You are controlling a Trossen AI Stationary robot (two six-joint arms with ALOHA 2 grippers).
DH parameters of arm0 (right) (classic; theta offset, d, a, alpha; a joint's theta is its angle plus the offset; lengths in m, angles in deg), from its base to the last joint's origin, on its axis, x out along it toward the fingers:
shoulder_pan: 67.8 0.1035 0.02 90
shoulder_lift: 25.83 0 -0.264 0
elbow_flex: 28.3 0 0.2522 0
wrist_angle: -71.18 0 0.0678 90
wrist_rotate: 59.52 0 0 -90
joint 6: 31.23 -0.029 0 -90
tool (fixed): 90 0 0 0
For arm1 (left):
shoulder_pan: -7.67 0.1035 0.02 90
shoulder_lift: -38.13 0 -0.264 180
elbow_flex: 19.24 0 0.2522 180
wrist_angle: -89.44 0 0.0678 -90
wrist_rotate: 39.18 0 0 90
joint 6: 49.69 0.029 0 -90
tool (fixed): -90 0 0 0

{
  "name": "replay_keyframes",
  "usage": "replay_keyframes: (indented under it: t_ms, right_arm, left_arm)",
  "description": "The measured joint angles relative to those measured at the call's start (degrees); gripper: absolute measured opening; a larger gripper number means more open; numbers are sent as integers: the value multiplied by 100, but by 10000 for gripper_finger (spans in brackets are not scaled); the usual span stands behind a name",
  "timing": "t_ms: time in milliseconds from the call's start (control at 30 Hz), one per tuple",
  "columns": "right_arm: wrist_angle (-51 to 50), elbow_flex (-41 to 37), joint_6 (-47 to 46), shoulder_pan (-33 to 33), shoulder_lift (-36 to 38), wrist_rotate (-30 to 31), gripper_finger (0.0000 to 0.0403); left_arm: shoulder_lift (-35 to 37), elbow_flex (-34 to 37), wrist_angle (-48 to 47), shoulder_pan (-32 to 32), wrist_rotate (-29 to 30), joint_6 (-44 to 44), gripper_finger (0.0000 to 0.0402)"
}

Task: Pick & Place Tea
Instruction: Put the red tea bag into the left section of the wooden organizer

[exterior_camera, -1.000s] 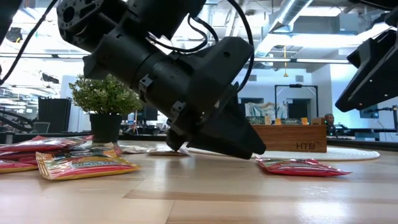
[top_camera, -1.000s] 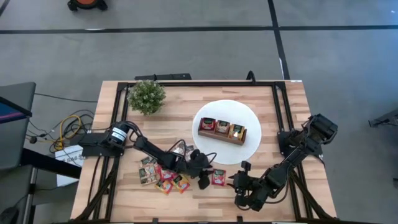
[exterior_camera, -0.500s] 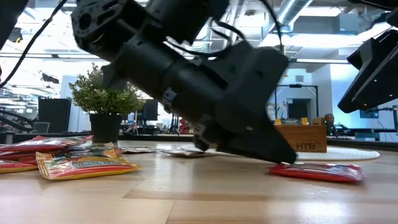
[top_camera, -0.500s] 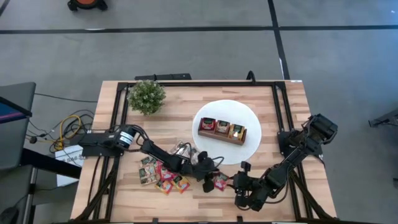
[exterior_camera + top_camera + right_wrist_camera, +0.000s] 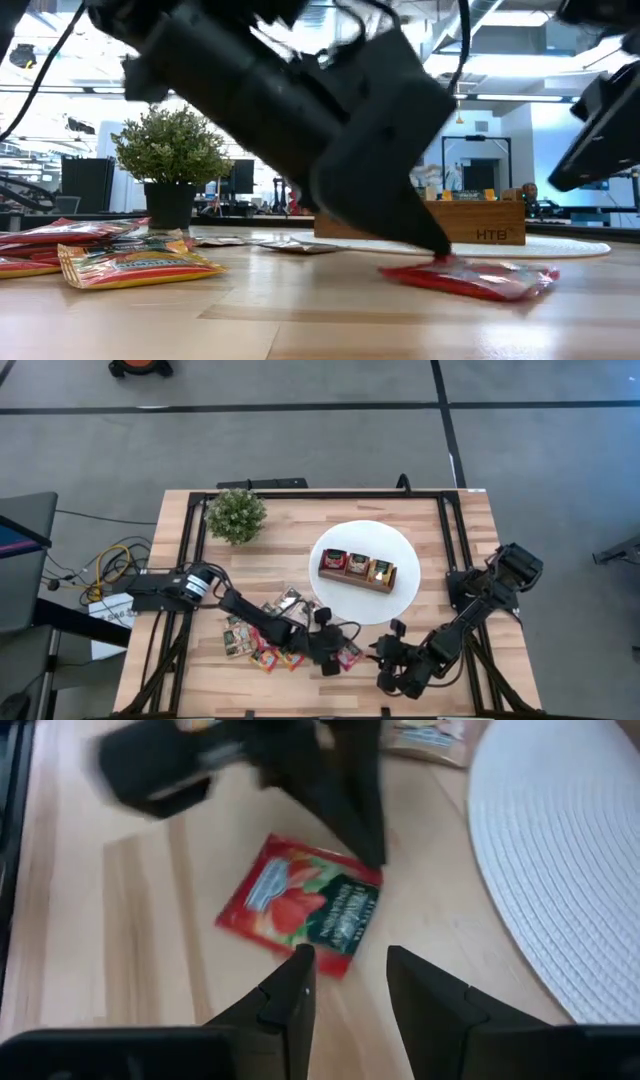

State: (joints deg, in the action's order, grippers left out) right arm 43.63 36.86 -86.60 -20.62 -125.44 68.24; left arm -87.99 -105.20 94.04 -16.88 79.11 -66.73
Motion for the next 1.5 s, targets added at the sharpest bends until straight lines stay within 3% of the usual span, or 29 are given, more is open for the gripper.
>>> replay_keyframes:
  t_ms: [300, 533, 667, 867, 1133, 1267, 1500]
  right_arm:
    - [1920, -800, 15, -330, 0, -352, 155]
    - [2048, -831, 166, -507, 0, -615, 170]
    - [2216, -831, 528, -522, 0, -598, 132]
    - [2744, -831, 1250, -522, 0, -462, 19]
    - [2757, -831, 1344, -516, 0, -357, 3]
    - [2755, -831, 1448, -486, 0, -288, 1]
    - [2125, -473, 1821, -406, -2, -46, 0]
  left_arm:
    - [389, 0, 23, -502, 1211, 827, 0]
    - [538, -5, 43, -682, 1694, 1147, 0]
    - [591, -7, 72, -704, 1798, 1147, 0]
    - [587, -7, 61, -707, 1807, 1147, 0]
    - [644, -7, -125, -714, 1916, 1357, 5]
    - [976, -7, -723, -742, 1819, 1142, 41]
    - [1101, -11, -827, -667, 886, 440, 165]
